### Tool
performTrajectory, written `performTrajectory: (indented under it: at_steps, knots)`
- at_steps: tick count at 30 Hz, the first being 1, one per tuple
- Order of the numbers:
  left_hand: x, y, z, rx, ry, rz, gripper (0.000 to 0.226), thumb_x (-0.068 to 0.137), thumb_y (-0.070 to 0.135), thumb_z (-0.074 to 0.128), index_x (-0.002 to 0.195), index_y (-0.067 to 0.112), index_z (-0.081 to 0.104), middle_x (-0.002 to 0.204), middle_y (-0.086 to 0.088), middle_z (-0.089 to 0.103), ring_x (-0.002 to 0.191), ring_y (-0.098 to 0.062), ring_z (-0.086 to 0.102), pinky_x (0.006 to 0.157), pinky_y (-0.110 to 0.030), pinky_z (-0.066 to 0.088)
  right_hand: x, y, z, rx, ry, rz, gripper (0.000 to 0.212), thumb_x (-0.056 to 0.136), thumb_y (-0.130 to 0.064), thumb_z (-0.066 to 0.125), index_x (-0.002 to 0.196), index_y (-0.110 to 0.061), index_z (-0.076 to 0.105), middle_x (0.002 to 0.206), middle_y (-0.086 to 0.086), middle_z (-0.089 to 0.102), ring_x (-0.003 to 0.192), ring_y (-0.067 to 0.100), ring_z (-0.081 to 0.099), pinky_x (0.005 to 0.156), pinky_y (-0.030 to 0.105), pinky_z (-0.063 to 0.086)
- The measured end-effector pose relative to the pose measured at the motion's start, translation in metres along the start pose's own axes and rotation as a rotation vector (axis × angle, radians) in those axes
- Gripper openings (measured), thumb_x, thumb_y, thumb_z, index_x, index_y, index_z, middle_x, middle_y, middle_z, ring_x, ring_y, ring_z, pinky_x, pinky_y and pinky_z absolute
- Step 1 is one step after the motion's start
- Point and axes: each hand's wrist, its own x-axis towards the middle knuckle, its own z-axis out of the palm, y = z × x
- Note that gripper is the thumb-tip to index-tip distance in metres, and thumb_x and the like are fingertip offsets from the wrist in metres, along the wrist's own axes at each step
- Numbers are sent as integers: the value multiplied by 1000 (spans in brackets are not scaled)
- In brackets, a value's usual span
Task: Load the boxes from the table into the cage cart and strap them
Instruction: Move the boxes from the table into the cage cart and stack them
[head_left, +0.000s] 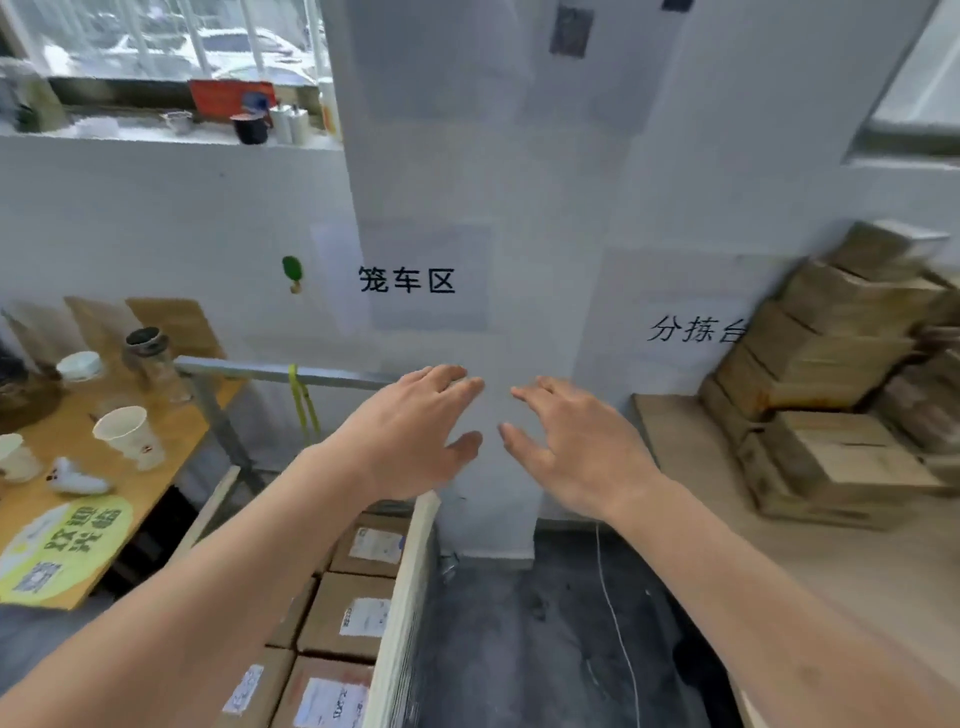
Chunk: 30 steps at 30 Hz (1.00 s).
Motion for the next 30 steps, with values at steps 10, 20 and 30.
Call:
performTrajectory:
  at_steps: [10, 20, 30]
  knots:
    - [37, 186, 10, -34, -10, 260, 67, 105, 51, 44, 163, 24, 24, 168, 3, 25, 152, -18, 28, 122, -36, 29, -140, 131, -72, -34, 149, 242, 58, 103, -59, 43, 151, -27, 48, 156, 0, 46, 143, 21, 43, 115, 42, 39]
    - [15, 367, 21, -82, -4, 494, 68, 104, 50, 51, 162, 24, 29, 167, 3, 30, 151, -18, 32, 122, -40, 33, -302, 215, -118, -27, 200, 442, 59, 103, -61, 42, 154, -30, 45, 161, -2, 41, 146, 21, 40, 114, 42, 42]
    - [-5, 471, 28, -79, -50, 852, 67, 104, 54, 48, 162, 28, 28, 166, 6, 30, 151, -17, 33, 120, -39, 38, -417, 220, -132, -57, 304, 775, 58, 104, -59, 41, 153, -29, 47, 163, 1, 38, 148, 20, 38, 113, 42, 42]
